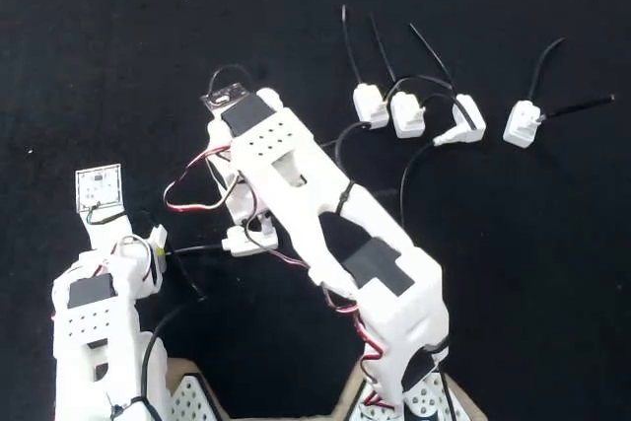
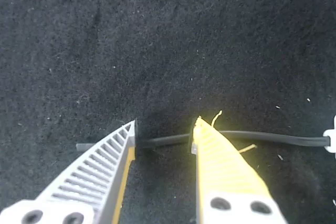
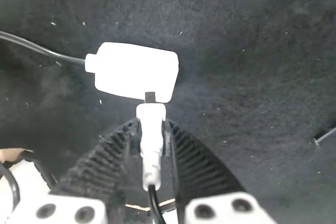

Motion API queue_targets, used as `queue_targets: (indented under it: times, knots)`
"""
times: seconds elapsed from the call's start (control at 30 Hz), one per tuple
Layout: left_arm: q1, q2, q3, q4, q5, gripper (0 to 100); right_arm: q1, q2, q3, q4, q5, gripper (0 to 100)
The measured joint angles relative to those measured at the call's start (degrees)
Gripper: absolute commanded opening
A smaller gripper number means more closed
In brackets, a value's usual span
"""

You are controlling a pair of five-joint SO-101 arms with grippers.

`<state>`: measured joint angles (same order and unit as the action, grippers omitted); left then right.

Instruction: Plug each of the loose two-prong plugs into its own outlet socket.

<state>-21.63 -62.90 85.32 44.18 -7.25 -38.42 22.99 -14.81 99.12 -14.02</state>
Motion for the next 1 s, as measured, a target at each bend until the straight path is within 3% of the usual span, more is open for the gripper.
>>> queue_targets:
  times: [1.0]
  knots:
    - [0.0,0.0,0.0,0.0,0.0,18,1.32,8.35,-4.92,0.26,0.18,1.1]
